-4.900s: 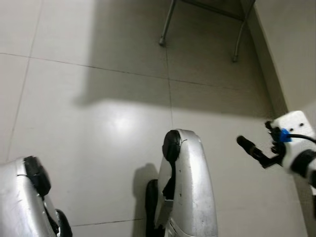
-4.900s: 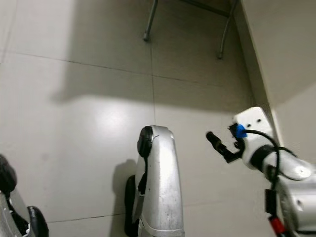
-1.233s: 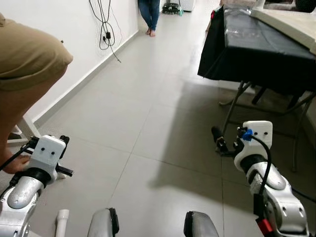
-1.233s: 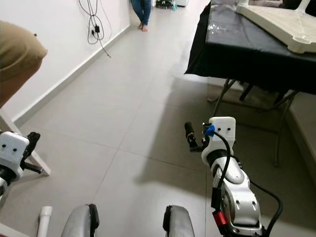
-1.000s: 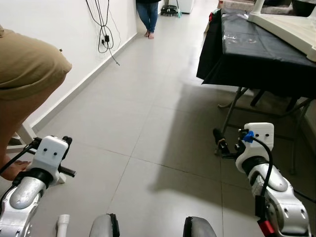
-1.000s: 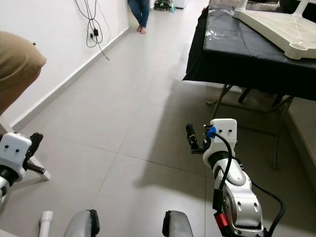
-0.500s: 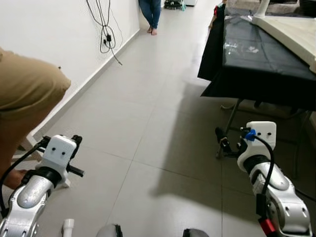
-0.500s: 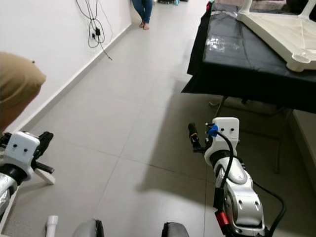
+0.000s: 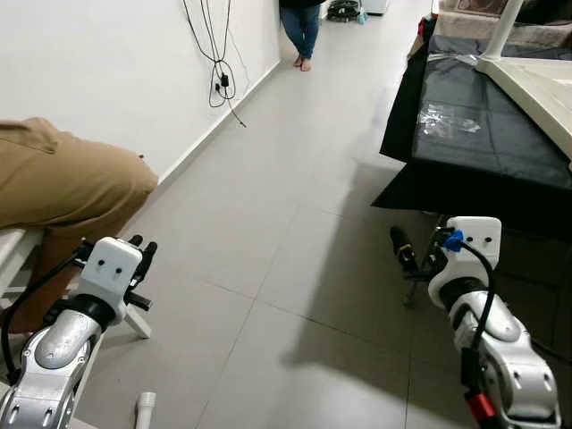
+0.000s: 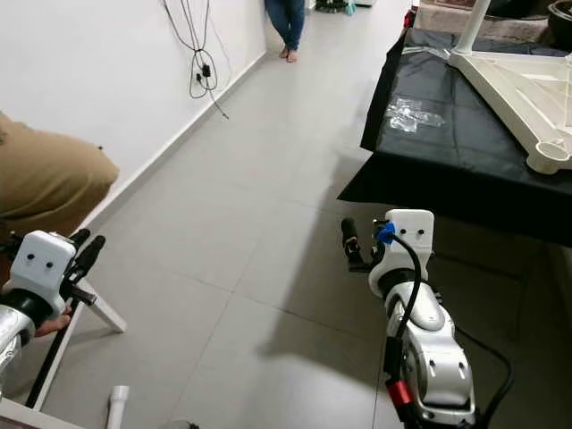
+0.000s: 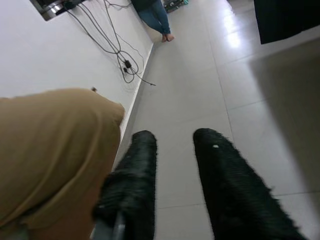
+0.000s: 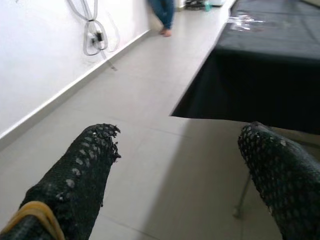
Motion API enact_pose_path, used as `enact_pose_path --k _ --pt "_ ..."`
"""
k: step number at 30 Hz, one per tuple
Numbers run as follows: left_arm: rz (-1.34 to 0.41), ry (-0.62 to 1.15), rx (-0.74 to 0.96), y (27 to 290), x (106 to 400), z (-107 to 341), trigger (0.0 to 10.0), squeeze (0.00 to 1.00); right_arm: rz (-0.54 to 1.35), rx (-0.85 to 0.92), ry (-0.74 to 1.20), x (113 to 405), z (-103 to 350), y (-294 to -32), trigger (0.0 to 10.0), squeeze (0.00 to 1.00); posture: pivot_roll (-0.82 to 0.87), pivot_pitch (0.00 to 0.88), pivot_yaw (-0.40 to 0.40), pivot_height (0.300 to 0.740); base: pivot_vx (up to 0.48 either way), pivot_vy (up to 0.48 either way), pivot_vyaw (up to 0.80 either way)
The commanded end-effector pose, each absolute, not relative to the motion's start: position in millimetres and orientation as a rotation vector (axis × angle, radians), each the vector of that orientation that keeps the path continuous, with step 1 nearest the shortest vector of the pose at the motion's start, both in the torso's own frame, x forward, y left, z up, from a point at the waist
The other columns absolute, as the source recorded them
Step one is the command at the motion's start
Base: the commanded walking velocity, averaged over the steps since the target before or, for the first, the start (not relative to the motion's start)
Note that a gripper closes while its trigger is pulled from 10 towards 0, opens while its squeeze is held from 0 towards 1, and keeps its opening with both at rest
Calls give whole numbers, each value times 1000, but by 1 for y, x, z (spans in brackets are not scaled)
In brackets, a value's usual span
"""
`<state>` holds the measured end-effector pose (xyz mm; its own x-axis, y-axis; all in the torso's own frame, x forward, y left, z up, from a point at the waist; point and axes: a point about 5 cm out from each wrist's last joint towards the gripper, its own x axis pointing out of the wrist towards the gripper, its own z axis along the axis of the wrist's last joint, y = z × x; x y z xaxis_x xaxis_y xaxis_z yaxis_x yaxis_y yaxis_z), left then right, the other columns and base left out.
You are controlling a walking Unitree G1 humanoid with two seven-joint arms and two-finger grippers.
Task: Building children table
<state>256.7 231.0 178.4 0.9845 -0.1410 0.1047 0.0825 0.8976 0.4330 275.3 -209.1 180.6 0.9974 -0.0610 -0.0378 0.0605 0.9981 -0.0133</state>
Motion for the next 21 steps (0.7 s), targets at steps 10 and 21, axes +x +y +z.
enact_pose_path --k 10,21 --pt "-148 -136 397 227 256 174 10000 1000 -59 -14 34 271 180 -208 10000 0 100 32 -41 740 0 0 0" --pt "-158 -141 379 224 253 172 10000 1000 -58 -19 43 267 178 -208 10000 0 91 36 -43 740 0 0 0"
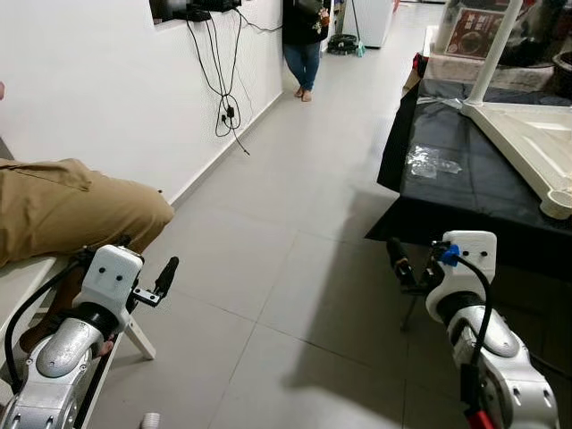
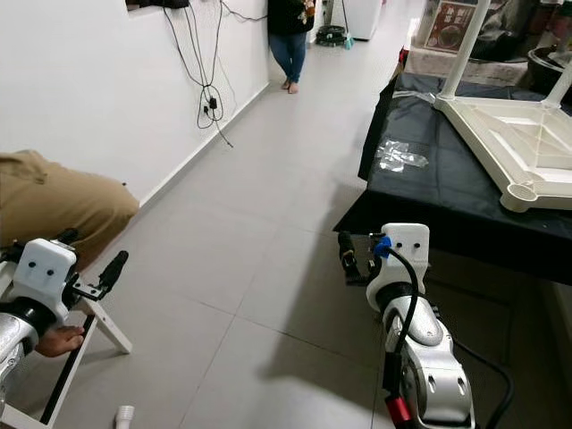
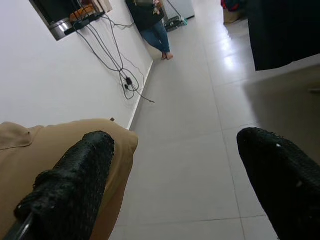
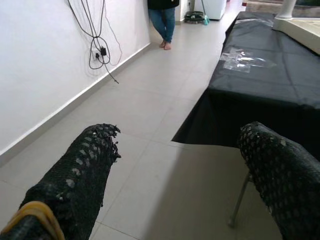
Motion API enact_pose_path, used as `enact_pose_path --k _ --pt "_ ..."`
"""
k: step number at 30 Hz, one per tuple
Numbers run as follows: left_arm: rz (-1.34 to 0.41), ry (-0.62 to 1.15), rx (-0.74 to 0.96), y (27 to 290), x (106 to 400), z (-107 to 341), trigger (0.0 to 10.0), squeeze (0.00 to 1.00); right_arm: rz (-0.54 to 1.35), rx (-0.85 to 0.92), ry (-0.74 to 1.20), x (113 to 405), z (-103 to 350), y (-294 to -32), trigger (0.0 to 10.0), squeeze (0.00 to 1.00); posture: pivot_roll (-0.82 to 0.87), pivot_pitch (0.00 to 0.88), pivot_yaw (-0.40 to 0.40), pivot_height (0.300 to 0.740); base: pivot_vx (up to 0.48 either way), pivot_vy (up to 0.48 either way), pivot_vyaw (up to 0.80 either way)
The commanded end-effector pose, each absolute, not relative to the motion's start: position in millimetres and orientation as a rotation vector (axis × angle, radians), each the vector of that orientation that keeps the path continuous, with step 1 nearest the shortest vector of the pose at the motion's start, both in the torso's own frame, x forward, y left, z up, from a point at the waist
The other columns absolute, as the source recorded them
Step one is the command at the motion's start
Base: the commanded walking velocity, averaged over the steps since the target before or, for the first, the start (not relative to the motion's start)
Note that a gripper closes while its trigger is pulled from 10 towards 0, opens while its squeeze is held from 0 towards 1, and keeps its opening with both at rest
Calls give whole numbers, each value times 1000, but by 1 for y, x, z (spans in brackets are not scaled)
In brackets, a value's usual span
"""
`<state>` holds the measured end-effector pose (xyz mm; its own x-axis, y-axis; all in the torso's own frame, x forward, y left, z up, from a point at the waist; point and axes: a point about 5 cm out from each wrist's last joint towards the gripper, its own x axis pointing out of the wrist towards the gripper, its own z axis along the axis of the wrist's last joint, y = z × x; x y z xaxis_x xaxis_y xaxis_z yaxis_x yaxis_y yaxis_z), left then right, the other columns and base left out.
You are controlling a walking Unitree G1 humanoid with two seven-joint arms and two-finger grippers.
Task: Building children table
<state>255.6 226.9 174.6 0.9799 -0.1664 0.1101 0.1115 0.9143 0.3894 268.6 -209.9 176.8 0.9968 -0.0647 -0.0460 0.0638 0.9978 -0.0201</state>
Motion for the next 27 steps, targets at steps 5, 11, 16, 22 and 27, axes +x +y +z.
enact_pose_path --k 5,11,16,22,27 --pt "-164 -144 374 223 253 172 10000 1000 -62 -25 43 267 179 -210 10000 0 89 39 -44 740 0 0 0" --pt "-108 -111 420 227 254 168 10000 1000 -59 -34 25 264 180 -210 10000 0 87 43 -45 740 0 0 0" --pt "-108 -96 423 227 255 166 10000 0 -61 -33 15 263 181 -209 10000 0 82 48 -45 740 0 0 0" --pt "-130 -84 410 221 253 163 10000 0 -67 -44 17 261 182 -214 10000 0 76 58 -49 740 0 0 0" --pt "-134 -77 397 219 251 162 10000 0 -70 -51 20 260 182 -216 10000 0 72 65 -53 740 0 0 0"
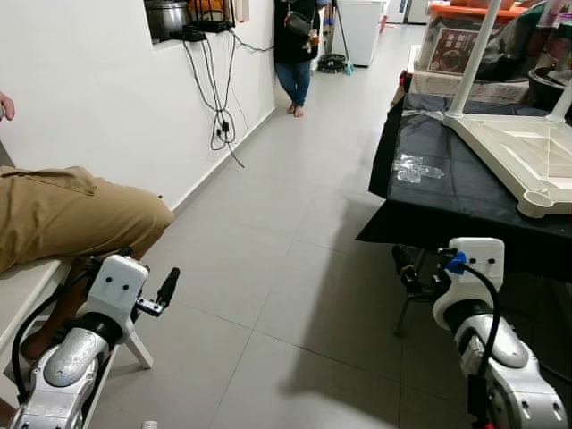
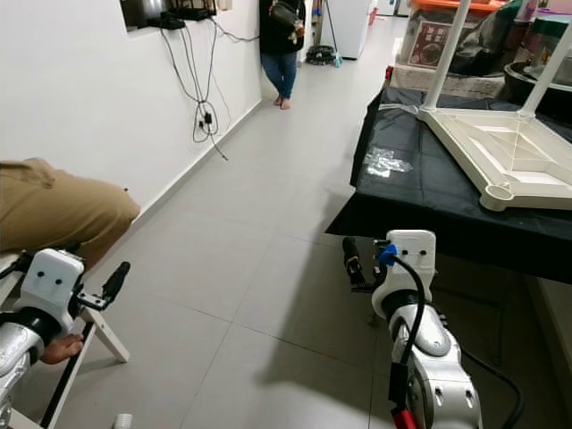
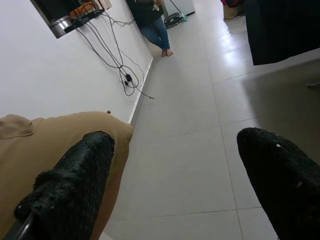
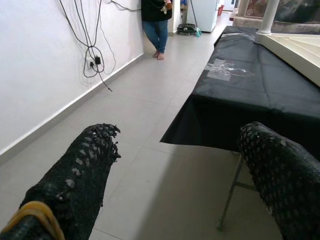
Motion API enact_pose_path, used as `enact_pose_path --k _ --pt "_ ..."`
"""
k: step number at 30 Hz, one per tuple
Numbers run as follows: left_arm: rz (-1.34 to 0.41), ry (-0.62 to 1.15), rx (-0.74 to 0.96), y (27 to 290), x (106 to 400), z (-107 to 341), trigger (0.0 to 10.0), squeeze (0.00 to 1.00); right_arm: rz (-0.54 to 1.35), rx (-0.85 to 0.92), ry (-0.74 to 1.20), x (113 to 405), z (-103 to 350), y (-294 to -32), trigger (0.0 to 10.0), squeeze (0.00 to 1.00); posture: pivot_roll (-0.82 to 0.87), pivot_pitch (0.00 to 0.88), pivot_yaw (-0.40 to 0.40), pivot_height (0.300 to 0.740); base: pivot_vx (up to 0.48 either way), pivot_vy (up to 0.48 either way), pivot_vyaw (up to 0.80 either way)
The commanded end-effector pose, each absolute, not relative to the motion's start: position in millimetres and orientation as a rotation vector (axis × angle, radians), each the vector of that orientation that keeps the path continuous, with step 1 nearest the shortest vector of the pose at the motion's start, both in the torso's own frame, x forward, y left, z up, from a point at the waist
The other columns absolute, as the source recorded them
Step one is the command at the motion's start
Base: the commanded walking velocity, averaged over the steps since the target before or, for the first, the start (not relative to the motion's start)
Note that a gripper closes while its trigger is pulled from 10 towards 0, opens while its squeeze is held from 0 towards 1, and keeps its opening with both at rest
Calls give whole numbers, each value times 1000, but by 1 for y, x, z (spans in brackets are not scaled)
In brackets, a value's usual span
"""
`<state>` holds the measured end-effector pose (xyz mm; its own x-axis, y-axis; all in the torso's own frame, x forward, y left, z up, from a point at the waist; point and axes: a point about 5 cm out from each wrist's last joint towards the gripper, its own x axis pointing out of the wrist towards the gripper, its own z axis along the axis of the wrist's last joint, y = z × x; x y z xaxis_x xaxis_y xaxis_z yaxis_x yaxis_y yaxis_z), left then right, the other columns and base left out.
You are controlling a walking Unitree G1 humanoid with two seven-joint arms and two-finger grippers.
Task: Building children table
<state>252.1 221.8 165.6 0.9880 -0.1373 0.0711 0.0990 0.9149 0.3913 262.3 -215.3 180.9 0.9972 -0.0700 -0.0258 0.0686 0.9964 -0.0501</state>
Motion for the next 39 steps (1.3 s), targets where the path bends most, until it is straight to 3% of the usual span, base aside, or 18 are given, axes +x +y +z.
enact_pose_path --k 1,6,13,39 --pt "-134 -77 397 219 251 162 10000 0 -70 -51 20 260 182 -216 10000 0 72 65 -53 740 0 0 0" --pt "-136 -69 394 218 250 161 10000 0 -72 -57 21 260 183 -217 10000 0 69 70 -57 740 0 0 0" --pt "-135 -54 374 218 248 158 10000 0 -72 -61 24 259 183 -218 10000 0 64 78 -62 740 0 480 0" --pt "-142 -43 385 214 244 152 10000 0 -78 -88 41 256 185 -223 10000 0 47 98 -71 740 0 0 0"
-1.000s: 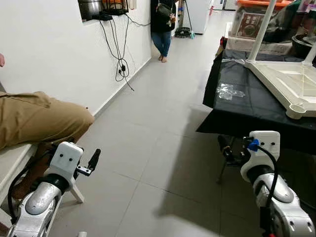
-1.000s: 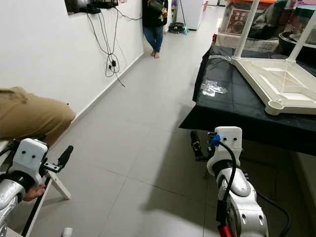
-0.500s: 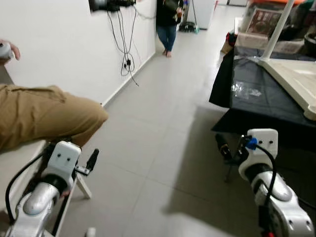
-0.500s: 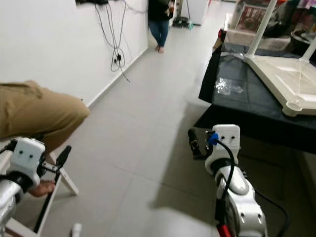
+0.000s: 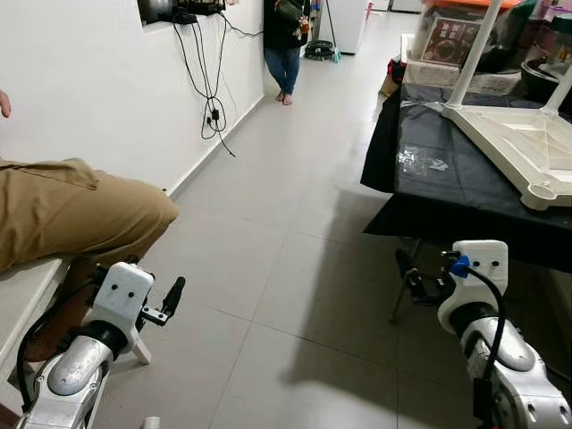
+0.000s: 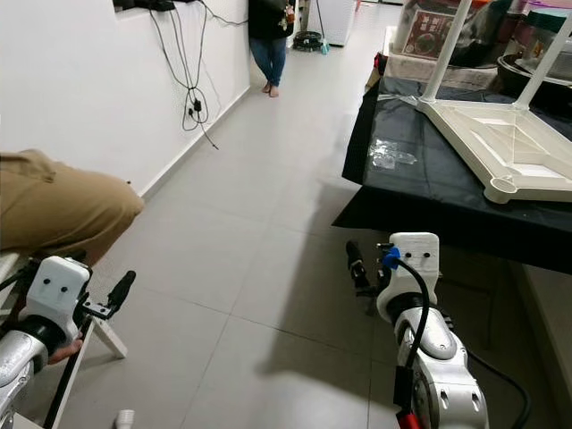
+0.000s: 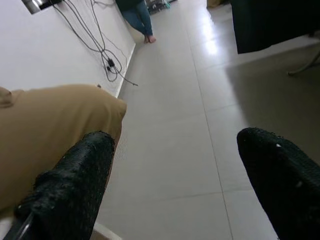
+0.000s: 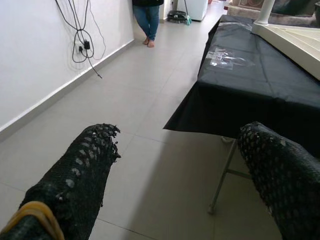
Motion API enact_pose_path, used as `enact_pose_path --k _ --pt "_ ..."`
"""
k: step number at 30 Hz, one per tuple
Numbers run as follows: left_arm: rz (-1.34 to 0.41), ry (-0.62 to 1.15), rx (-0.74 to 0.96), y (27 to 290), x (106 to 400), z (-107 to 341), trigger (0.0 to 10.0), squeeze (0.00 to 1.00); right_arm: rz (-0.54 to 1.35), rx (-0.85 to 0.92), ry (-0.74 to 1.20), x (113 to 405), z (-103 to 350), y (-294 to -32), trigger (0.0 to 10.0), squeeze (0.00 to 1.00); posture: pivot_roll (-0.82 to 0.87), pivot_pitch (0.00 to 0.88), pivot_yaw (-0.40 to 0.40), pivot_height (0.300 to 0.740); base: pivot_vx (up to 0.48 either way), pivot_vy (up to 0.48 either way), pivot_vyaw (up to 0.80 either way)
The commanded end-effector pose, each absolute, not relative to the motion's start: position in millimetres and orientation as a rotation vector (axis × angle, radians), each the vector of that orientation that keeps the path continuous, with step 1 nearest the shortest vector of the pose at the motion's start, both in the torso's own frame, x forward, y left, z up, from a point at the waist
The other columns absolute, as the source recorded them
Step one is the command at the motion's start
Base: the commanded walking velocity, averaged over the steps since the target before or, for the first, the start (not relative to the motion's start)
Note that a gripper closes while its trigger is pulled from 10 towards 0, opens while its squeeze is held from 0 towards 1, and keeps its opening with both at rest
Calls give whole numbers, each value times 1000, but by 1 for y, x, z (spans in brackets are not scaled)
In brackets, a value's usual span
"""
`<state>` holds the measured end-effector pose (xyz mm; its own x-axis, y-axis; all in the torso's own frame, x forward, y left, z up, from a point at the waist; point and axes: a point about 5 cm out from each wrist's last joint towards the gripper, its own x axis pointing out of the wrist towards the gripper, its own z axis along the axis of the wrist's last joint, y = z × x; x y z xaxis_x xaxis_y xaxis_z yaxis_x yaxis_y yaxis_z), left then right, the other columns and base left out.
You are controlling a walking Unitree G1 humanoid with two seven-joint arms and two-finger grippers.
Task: Building children table
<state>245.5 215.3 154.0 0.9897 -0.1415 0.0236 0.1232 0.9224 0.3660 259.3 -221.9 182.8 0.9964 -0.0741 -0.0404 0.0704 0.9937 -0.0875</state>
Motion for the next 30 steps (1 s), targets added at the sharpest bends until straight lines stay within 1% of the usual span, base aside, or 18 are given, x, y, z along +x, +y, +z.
enact_pose_path --k 1,8,11,15,16,20,30 --pt "-139 -32 390 215 243 150 10000 0 -79 -90 42 256 185 -224 10000 0 47 98 -71 740 0 0 0" --pt "-110 -3 395 221 240 145 10000 0 -82 -113 66 252 183 -226 10000 0 40 107 -71 740 0 0 0" --pt "-75 17 399 229 237 142 10000 0 -81 -126 108 248 177 -226 10000 0 42 113 -70 725 0 0 0" --pt "-60 24 393 232 237 142 10000 0 -77 -129 111 247 177 -225 10000 0 38 116 -69 720 0 0 0" --pt "-16 58 391 242 236 137 10000 0 -68 -138 116 245 177 -223 10000 0 24 123 -63 710 0 0 0" --pt "34 96 388 251 236 132 10000 0 -61 -146 126 242 177 -224 10000 0 17 125 -62 695 0 0 0" --pt "84 139 383 263 233 124 10000 0 -33 -162 151 234 175 -225 10000 0 1 139 -62 680 0 0 0"
